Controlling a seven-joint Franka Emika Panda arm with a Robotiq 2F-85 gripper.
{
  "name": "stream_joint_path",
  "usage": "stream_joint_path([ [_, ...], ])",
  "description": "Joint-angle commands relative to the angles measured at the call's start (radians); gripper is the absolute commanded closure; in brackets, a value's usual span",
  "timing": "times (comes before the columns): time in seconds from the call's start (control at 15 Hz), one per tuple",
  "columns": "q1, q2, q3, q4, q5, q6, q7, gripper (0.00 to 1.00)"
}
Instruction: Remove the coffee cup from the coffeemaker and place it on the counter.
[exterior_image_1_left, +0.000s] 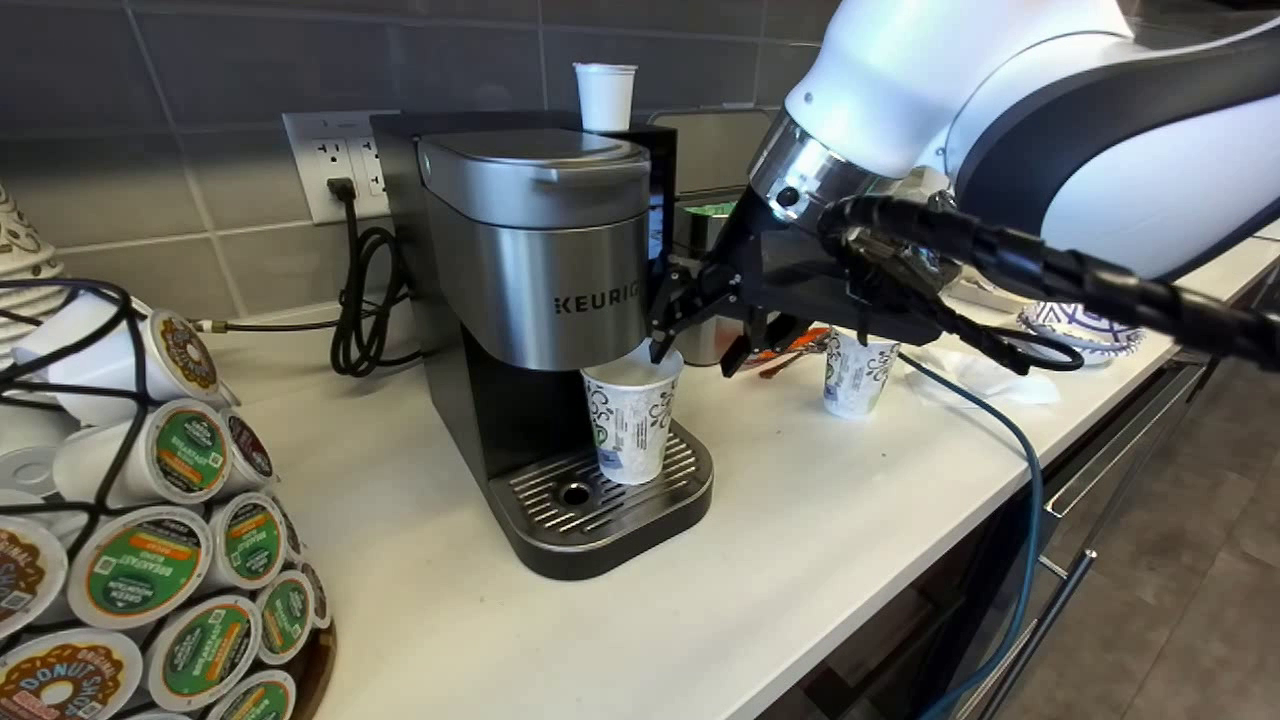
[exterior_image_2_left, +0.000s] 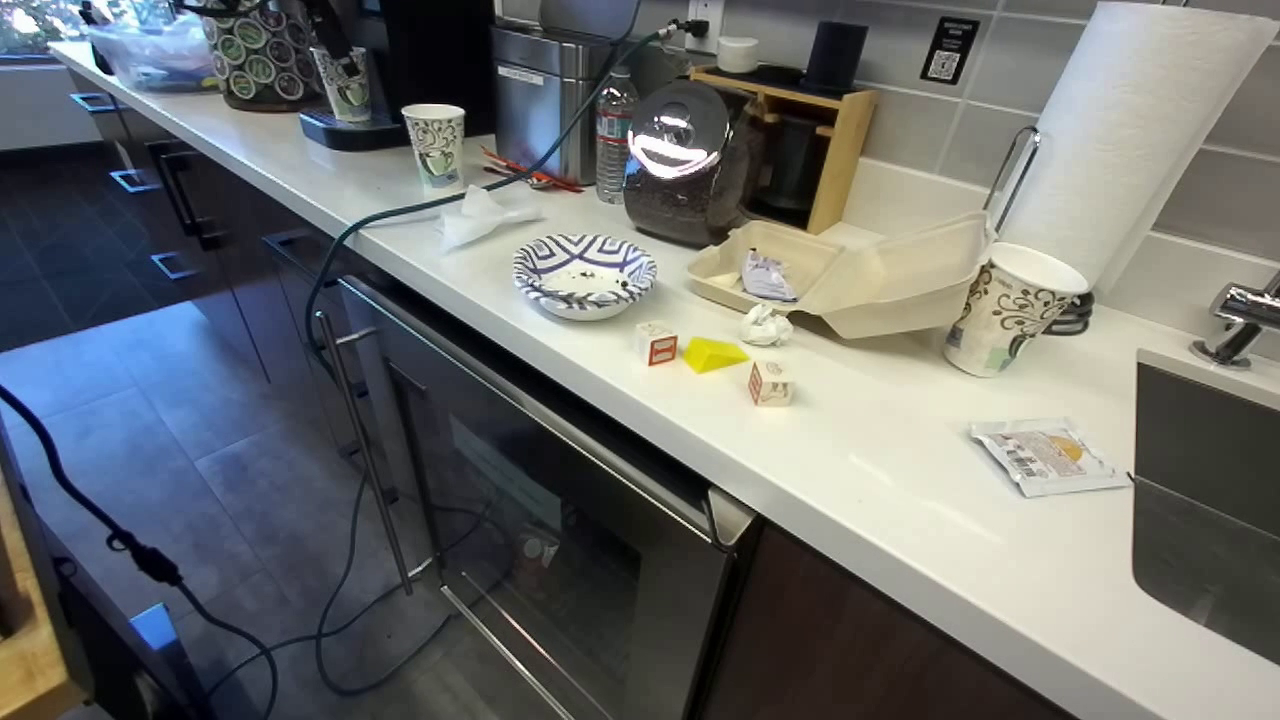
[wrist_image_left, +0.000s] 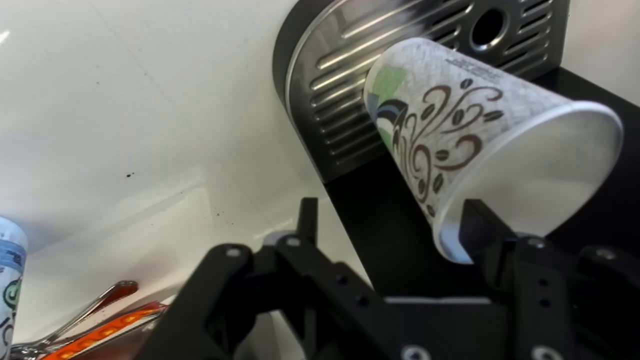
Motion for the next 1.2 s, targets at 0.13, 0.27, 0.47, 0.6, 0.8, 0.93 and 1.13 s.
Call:
stream_joint_path([
  [0.13, 0.03, 0.024, -0.022, 0.028, 0.039, 0.022, 0.01, 0.7],
  [0.27, 0.034, 0.01, -0.019, 0.021, 0.044, 0.025, 0.007, 0.86],
  [0.47, 0.04, -0.007, -0.017, 0.015, 0.048, 0.014, 0.002, 1.0],
  [0.6, 0.035, -0.038, -0.017, -0.006, 0.05, 0.004, -0.004, 1.0],
  [0.8, 0.025, -0.116, -0.041, -0.049, 0.023, -0.049, -0.005, 0.99],
  [0.93, 0.01, -0.186, -0.063, -0.092, -0.009, -0.128, -0.002, 0.99],
  [1.13, -0.042, -0.265, -0.069, -0.141, -0.05, -0.221, 0.01, 0.99],
])
